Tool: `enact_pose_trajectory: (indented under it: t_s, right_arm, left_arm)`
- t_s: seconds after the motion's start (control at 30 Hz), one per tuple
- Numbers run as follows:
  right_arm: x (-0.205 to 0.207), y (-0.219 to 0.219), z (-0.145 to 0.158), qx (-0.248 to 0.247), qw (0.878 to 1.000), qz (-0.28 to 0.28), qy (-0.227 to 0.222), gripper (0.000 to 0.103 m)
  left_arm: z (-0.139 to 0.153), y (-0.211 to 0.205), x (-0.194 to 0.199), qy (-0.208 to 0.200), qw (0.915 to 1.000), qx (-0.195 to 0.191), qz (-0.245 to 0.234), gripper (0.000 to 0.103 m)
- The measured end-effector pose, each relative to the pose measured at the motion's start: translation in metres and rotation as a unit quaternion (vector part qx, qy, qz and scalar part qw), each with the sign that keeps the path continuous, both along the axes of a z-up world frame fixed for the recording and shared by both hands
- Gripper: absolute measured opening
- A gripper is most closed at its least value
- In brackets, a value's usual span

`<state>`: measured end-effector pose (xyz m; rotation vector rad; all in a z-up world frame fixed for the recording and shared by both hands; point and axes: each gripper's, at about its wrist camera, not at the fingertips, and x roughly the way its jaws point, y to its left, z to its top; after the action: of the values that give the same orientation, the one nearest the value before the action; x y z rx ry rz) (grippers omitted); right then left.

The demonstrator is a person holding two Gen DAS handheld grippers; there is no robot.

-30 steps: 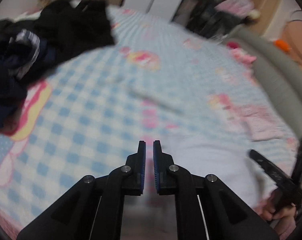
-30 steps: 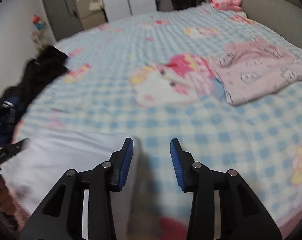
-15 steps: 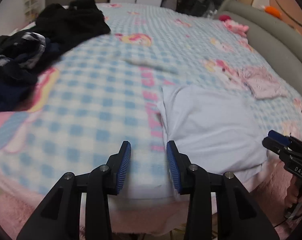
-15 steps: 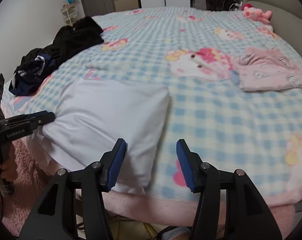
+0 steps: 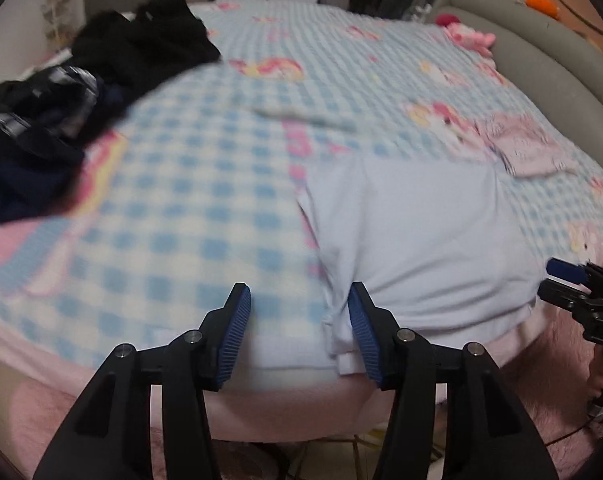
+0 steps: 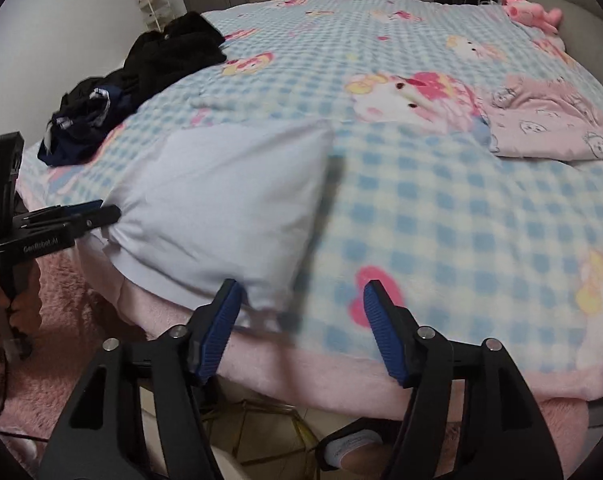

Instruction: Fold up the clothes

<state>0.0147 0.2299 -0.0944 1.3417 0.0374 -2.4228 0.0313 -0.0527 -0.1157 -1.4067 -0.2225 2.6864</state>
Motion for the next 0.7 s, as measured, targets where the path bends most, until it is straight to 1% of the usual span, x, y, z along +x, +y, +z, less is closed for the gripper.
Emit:
enact_pose_trajectory:
  t_s: [0.13,0.17,0.2,0.23,0.27,0.33,0.4,0.43,0.47,0.5,0.57,0.63,0.67,0.7]
  right_arm:
    - [-0.014,0.010,0.020,-0.040,0.999,-0.013,0.019,0.065]
    - [-0.017,0.012,0.025,-0.050,0.998,-0.017,0.024,0.066]
    - [-0.026,0.011,0.024,-0.069,0.997,-0.016,0.018,0.067]
    - [-0.035,0.010,0.023,-0.088,0.996,-0.016,0.012,0.069]
    - [-0.046,0.007,0.019,-0.106,0.994,-0.013,-0.002,0.070]
    - [-0.062,0.001,0.005,-0.138,0.990,-0.009,-0.036,0.070]
    - [-0.068,-0.005,-0.013,-0.125,0.990,-0.010,-0.067,0.070]
    - [-0.071,-0.008,-0.022,-0.117,0.990,-0.010,-0.082,0.074]
    - [-0.070,-0.006,-0.027,-0.124,0.988,-0.010,-0.086,0.079]
    - [-0.068,-0.003,-0.031,-0.132,0.987,-0.010,-0.089,0.080]
    - [-0.071,0.003,-0.038,-0.175,0.978,-0.014,-0.112,0.082]
    - [-0.074,-0.004,-0.044,-0.217,0.968,-0.002,-0.128,0.082]
    - [-0.076,-0.012,-0.047,-0.212,0.968,0.007,-0.132,0.083]
    - [-0.077,-0.021,-0.048,-0.186,0.974,0.006,-0.125,0.082]
  left_arm:
    - [0.016,-0.009,-0.010,0.010,0.9982,0.059,0.009,0.049]
    - [0.015,-0.009,-0.015,0.013,0.9962,0.086,0.007,0.050]
    - [0.009,-0.008,-0.025,0.008,0.9918,0.127,0.001,0.051]
    - [0.000,-0.008,-0.037,-0.008,0.9849,0.173,-0.003,0.051]
    - [-0.010,-0.008,-0.044,-0.023,0.9785,0.205,-0.004,0.051]
    - [-0.033,-0.008,-0.053,-0.060,0.9728,0.224,0.011,0.051]
    - [-0.047,-0.011,-0.051,-0.068,0.9720,0.225,0.012,0.053]
    - [-0.050,-0.013,-0.048,-0.069,0.9705,0.231,0.010,0.052]
    - [-0.052,-0.015,-0.046,-0.069,0.9688,0.238,0.007,0.052]
    - [-0.053,-0.015,-0.046,-0.071,0.9668,0.246,0.002,0.053]
    - [-0.055,-0.013,-0.048,-0.074,0.9622,0.262,-0.011,0.052]
    - [-0.055,-0.004,-0.051,-0.076,0.9546,0.287,-0.022,0.050]
    - [-0.054,0.004,-0.053,-0.078,0.9529,0.292,-0.030,0.048]
    - [-0.048,0.013,-0.053,-0.075,0.9601,0.268,-0.030,0.044]
